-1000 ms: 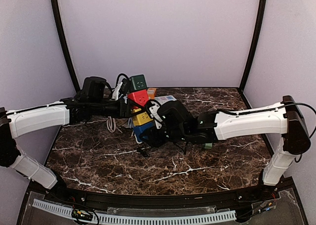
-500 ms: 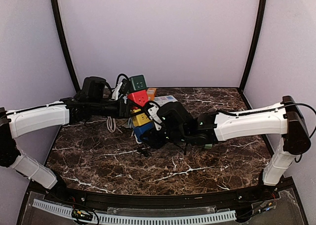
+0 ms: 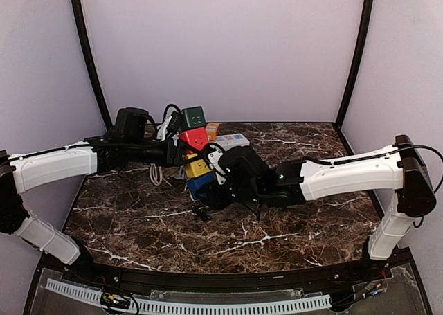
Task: Pull the plug off the socket
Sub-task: Remove the plug from the socket.
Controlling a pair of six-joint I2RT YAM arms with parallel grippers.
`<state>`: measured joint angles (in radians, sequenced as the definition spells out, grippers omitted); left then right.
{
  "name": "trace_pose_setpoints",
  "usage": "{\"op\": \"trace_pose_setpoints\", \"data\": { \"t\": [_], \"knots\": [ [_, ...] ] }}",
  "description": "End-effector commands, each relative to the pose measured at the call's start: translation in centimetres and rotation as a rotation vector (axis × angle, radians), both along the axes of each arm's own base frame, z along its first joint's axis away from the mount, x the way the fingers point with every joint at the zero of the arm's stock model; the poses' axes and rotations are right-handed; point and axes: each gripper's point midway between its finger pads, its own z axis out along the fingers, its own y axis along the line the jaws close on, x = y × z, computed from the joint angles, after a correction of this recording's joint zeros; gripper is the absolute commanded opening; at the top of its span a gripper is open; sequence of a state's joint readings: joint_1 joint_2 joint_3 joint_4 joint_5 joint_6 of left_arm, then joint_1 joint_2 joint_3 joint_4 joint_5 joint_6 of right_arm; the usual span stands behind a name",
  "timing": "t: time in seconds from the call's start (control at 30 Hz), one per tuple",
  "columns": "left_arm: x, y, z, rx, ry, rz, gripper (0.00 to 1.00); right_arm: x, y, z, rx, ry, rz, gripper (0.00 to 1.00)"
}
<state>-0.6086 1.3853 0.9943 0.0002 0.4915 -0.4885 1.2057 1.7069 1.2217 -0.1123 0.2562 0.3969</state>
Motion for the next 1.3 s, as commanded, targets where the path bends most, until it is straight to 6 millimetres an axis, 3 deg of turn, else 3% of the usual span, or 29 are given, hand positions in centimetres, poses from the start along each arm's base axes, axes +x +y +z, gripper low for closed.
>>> {"op": "trace_pose_setpoints", "data": {
  "t": [0.0, 0.57, 1.03, 1.27],
  "knots": [
    [1.8, 1.7, 5.9, -0.057, -0.216, 0.051, 0.01, -1.0, -2.1, -0.9, -0.035, 0.066, -0.056, 0.0],
    [1.9, 1.9, 6.1, -0.059, -0.224, 0.058, 0.01, 1.1, -5.8, -2.3, 0.024, 0.233, -0.24, 0.0],
    [2.0, 2.1, 6.2, -0.059, -0.222, 0.063, 0.01, 1.0, -5.7, -2.5, -0.006, 0.196, -0.194, 0.0],
    [2.1, 2.1, 6.1, -0.06, -0.219, 0.062, 0.0, -0.3, -5.0, -2.0, -0.056, 0.109, -0.087, 0.0]
  ]
}}
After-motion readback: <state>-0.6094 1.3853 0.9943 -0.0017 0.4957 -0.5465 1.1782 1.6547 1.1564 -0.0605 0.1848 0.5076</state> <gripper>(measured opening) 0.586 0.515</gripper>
